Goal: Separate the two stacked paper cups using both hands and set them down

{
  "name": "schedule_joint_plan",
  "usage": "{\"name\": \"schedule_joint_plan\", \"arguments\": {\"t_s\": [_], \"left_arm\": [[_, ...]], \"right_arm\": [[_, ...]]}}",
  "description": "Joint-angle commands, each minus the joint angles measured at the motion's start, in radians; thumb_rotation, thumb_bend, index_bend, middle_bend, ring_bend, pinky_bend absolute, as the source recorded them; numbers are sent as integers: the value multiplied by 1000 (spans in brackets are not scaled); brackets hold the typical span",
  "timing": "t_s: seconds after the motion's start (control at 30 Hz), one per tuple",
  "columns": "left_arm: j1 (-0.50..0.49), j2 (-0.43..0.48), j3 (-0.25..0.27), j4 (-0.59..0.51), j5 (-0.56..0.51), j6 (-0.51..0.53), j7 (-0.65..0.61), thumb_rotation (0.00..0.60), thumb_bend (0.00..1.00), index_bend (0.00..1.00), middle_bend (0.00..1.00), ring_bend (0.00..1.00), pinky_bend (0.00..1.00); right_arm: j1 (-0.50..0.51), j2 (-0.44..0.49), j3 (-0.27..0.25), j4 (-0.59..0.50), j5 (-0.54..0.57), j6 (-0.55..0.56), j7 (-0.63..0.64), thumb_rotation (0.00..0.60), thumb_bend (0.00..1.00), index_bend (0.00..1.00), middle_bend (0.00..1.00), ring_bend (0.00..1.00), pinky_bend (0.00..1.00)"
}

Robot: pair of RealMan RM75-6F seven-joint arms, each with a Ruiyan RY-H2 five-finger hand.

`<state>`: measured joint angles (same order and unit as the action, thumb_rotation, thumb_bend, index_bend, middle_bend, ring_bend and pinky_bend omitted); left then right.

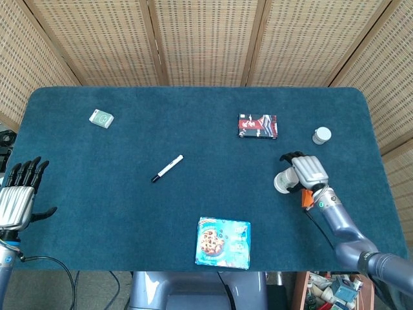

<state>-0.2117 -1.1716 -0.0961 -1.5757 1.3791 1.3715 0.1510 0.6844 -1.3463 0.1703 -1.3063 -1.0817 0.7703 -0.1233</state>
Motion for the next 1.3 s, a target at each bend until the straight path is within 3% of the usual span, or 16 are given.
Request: {"name": "schedule_joint_plan", "arguments": {"t_s": [0.03, 0.3, 0.57, 0.73, 0.93, 1.17, 1.3], "left_arm": [[-1, 1, 0, 2, -2, -3, -3, 600, 68, 0, 0, 0, 0], [-7, -4, 0, 5, -9, -15, 4, 600, 69, 0, 0, 0, 0], [-9, -12, -2, 8, -19, -18, 18, 600, 70, 0, 0, 0, 0], [-15, -14, -5, 12, -18, -21, 23, 600, 71, 0, 0, 0, 0], [-60, -23, -21, 44, 25, -35, 36, 600, 77, 0, 0, 0, 0], [-202, -119, -70, 203, 172, -41, -28, 600, 76, 1, 0, 0, 0], [-300, -174, -98, 255, 235, -66, -43, 600, 77, 161, 0, 0, 0]], "right_arm": [[1, -5, -11, 21, 7, -3, -19, 600, 119, 349, 403, 288, 443], [-2, -7, -11, 35, -5, -16, 28, 600, 154, 425, 473, 369, 542], [-6, -32, 2, 68, -46, -11, 120, 600, 305, 557, 592, 480, 622], [-15, -28, 12, 65, -81, 4, 193, 600, 342, 570, 603, 492, 627], [-22, 45, 61, -45, -86, -12, 342, 600, 353, 570, 604, 492, 627], [4, 147, 163, -219, -22, -131, 574, 600, 372, 570, 604, 492, 627], [37, 165, 206, -271, 28, -193, 636, 600, 384, 570, 604, 492, 627]]}}
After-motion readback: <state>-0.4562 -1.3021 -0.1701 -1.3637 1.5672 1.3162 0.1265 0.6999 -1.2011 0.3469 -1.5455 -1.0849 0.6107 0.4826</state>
